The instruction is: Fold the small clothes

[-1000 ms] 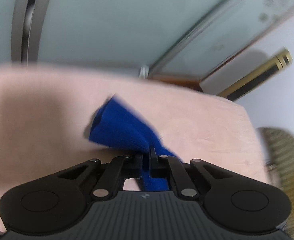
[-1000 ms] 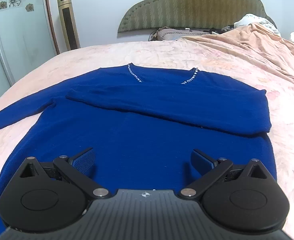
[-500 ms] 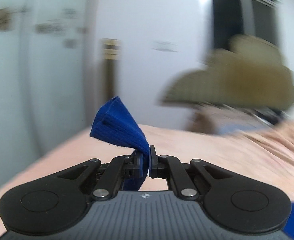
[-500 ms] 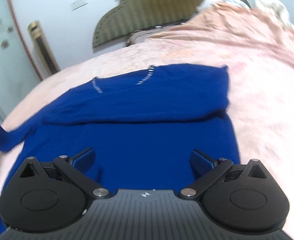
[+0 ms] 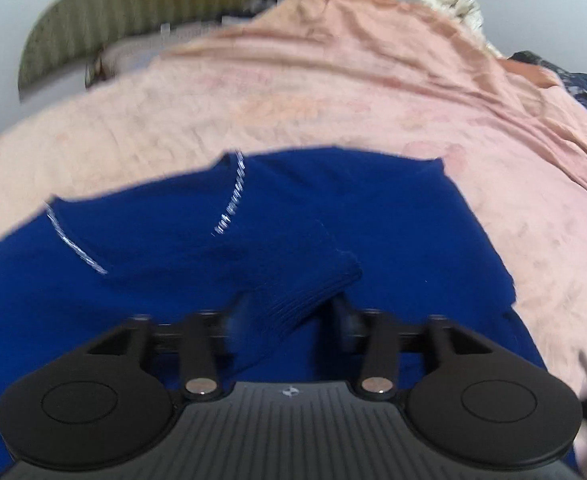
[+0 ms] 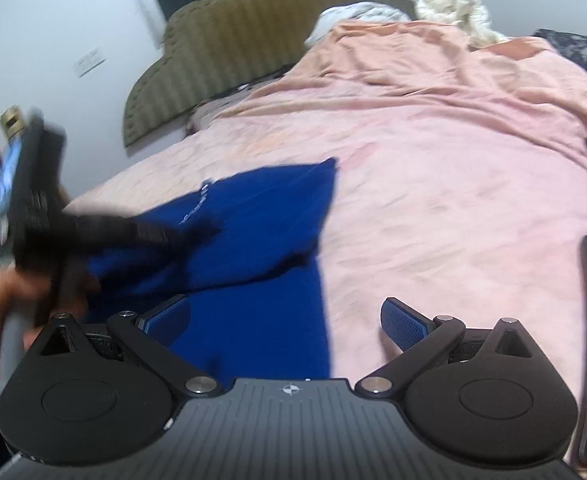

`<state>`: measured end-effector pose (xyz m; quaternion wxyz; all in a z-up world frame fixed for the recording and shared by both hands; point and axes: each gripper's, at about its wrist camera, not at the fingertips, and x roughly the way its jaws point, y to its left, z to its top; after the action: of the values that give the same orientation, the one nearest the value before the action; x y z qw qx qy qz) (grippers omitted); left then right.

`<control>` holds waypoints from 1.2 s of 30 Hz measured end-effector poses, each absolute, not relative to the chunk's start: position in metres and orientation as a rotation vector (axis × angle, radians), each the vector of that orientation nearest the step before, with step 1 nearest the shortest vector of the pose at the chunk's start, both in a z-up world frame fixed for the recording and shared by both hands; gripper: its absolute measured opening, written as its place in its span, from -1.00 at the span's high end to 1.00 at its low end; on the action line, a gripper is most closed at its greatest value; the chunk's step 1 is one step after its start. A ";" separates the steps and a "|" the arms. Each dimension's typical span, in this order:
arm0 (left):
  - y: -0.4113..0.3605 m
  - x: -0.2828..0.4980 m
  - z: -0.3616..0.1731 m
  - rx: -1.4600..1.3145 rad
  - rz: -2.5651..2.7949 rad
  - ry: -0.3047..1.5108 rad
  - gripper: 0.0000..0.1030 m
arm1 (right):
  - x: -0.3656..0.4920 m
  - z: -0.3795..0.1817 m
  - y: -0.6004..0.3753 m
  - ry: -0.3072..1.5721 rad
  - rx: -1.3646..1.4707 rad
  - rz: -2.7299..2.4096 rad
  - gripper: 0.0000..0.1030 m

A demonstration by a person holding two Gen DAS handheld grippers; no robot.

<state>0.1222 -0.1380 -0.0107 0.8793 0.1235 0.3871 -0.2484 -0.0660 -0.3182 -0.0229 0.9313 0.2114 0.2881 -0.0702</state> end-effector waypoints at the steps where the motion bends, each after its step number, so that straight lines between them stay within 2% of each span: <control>1: -0.129 0.116 -0.003 0.256 -0.525 0.769 -0.45 | -0.066 -0.023 -0.325 0.581 0.464 -0.152 -1.00; 2: -0.121 0.113 0.009 0.250 -0.531 0.732 -0.61 | -0.066 -0.023 -0.332 0.574 0.505 -0.147 -1.00; 3: -0.110 0.106 0.017 0.243 -0.534 0.695 -0.62 | -0.064 -0.023 -0.340 0.562 0.555 -0.145 -1.00; 8: -0.046 0.115 0.043 0.165 -0.404 0.615 -0.63 | -0.016 -0.017 -0.347 0.543 0.611 -0.041 -0.98; 12: 0.001 0.129 0.038 0.101 -0.242 0.639 -0.63 | 0.046 -0.011 -0.319 0.568 0.550 0.132 -0.89; 16: 0.037 0.134 0.032 0.063 -0.136 0.695 -0.63 | 0.104 -0.026 -0.306 0.647 0.491 0.042 -0.78; 18: 0.044 0.140 0.026 0.060 -0.112 0.716 -0.63 | 0.123 -0.041 -0.307 0.691 0.519 0.024 -0.53; 19: 0.046 0.143 0.023 0.061 -0.096 0.720 -0.63 | 0.129 -0.044 -0.306 0.690 0.522 0.032 -0.49; 20: 0.050 0.143 0.023 0.059 -0.082 0.722 -0.63 | 0.132 -0.044 -0.301 0.681 0.501 0.039 -0.36; 22: 0.053 0.145 0.022 0.050 -0.068 0.726 -0.63 | 0.138 -0.043 -0.290 0.696 0.428 0.029 0.30; 23: 0.052 0.148 0.021 0.045 -0.066 0.726 -0.63 | 0.140 -0.043 -0.287 0.708 0.409 0.022 0.86; 28: 0.043 0.154 0.027 0.062 -0.072 0.692 -0.63 | 0.113 -0.026 -0.303 0.629 0.430 0.013 0.90; 32: 0.028 0.159 0.027 0.114 -0.097 0.666 -0.63 | 0.094 -0.003 -0.325 0.540 0.325 -0.116 0.90; 36: 0.015 0.175 0.002 0.192 -0.040 0.714 -0.63 | 0.097 -0.013 -0.346 0.598 0.319 -0.153 0.88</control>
<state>0.1754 0.0145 0.0023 0.9323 0.0937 0.3487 -0.0194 0.0970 -0.3463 -0.0125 0.9402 0.1563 0.2931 -0.0748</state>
